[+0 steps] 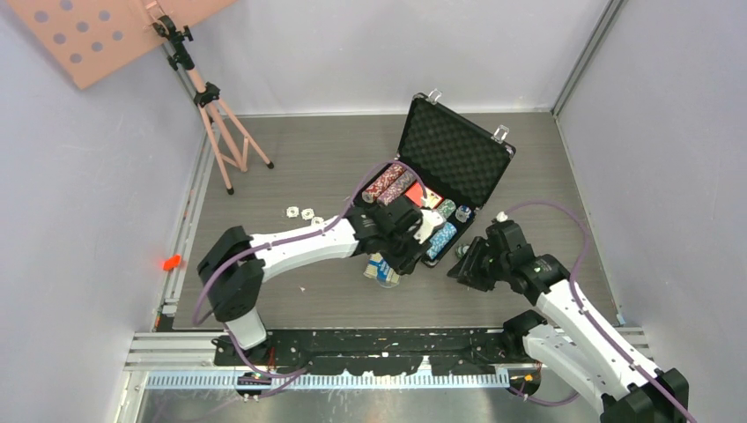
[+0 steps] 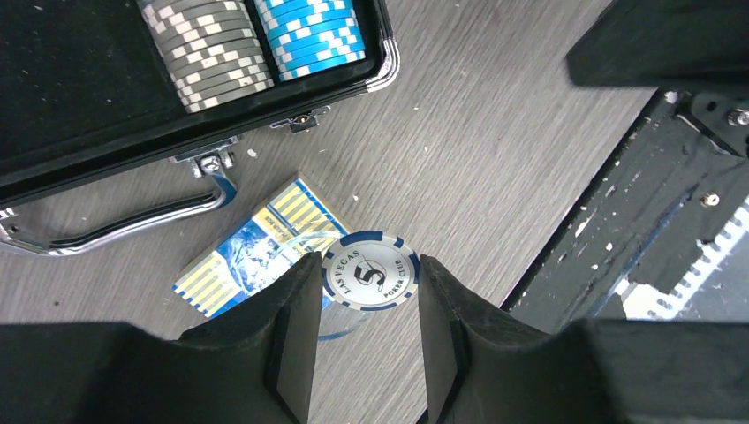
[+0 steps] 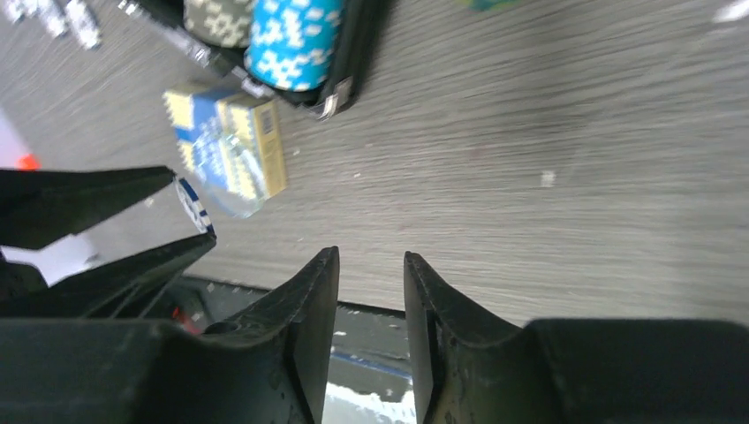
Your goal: Pack up texas hold em set
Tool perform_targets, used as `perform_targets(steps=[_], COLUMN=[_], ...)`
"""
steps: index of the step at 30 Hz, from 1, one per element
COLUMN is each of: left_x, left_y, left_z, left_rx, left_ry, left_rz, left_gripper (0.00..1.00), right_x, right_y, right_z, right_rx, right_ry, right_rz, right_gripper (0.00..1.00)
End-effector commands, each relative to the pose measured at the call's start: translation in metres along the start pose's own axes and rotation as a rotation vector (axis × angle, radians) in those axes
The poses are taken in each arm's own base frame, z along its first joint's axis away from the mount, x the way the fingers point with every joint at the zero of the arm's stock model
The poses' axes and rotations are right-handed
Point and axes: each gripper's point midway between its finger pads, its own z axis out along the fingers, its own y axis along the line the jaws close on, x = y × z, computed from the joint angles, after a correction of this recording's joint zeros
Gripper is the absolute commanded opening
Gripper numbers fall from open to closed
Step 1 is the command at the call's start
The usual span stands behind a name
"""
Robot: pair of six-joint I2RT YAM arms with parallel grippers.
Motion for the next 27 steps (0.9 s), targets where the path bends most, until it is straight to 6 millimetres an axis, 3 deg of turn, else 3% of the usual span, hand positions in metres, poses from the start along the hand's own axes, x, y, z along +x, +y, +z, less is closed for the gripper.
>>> perform_targets(steps=[1, 5, 12, 27], left_x=[-0.024, -0.022, -0.022, -0.026], left_y=[-0.014, -0.023, -0.033, -0.036], left_z=[-0.028, -0.039, -0.055, -0.052], left_rx=[0.131, 0.187, 0.245, 0.268], left_ry=[-0.152, -0.206, -0.288, -0.309], left_rz=[0.080, 0.135, 0.221, 0.287], left_gripper=[0.26, 0.25, 0.24, 0.23], right_x=[-0.001, 0.007, 0.006, 0.022], right_y=[0.083, 0.101, 0.112, 0.119], right_z=[-0.007, -0.006, -0.009, -0.017], right_rx=[-0.422, -0.531, -0.567, -0.606], right_ry=[0.059, 0.135, 0.159, 0.292], right_rz=[0.023, 0.038, 0.014, -0.043], right_gripper=[0.37, 0.35, 0.35, 0.36])
